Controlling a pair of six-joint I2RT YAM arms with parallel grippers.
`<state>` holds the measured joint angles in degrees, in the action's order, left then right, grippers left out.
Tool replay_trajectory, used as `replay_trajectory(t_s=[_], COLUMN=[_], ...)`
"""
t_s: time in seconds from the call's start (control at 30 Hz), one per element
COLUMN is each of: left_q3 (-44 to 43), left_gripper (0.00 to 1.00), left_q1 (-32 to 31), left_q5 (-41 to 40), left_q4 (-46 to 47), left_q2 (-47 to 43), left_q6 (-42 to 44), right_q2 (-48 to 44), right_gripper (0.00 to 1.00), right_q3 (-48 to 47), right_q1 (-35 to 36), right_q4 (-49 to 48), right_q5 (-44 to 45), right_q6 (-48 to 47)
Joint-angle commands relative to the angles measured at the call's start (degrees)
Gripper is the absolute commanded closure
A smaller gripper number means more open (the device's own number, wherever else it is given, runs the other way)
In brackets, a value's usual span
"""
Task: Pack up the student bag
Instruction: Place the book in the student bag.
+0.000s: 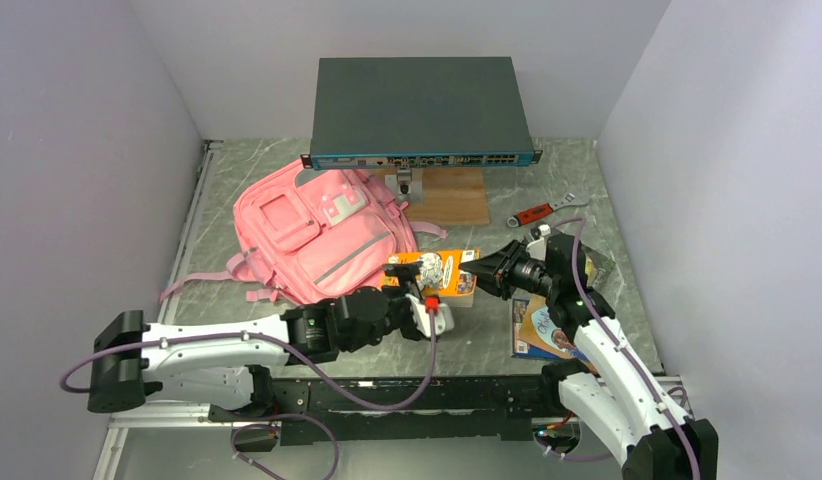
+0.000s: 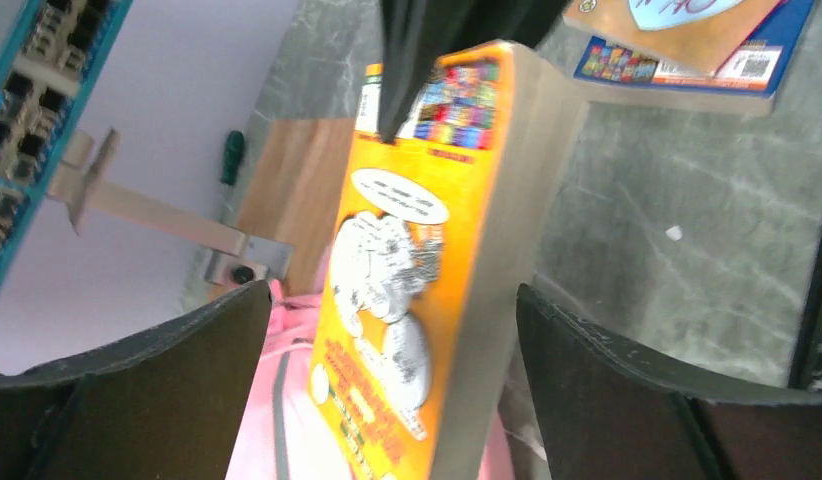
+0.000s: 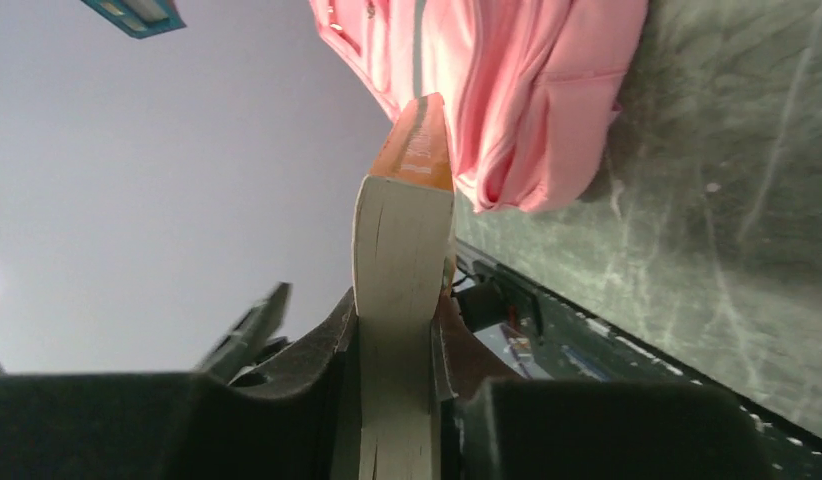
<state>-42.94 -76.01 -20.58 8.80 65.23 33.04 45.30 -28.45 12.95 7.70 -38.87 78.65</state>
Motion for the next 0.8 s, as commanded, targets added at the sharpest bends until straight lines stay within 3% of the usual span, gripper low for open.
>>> replay_trajectory(t_s=[0.0,0.13,0.37,0.63,0.77], left_q3=[-5.88,-8.3,-12.91,-14.68,-15.72], left_gripper=[0.01,0.01,0.21,0.32,0.45], left_q1=[4.46,11.74,22.97,27.49,27.56], left_q5=[4.32,8.01,17.11,20.72,18.96], left_q4=[-8.86,-20.93,-37.11,-37.97,-38.46], left_q2=[-6.1,-7.45,2.22,12.65,16.19], left_q6=[-18.05,-29.73,-39.11,-40.63,-41.2], right_q2=[-2.8,-2.55,-1.28,-2.65,-2.06], right_gripper=[1.0,1.0,1.0,1.0,1.0], right_q3=[-4.01,-11.62,-19.24,-17.45,-15.16], right_q1=[0.14,0.13,0.1,0.14,0.15], right_q4=[2.99,16.9,29.11,28.62,27.42], right_q5=[3.46,13.32,23.99,18.03,13.46], right_q6=[-4.96,-20.64,-37.27,-39.57,-38.53])
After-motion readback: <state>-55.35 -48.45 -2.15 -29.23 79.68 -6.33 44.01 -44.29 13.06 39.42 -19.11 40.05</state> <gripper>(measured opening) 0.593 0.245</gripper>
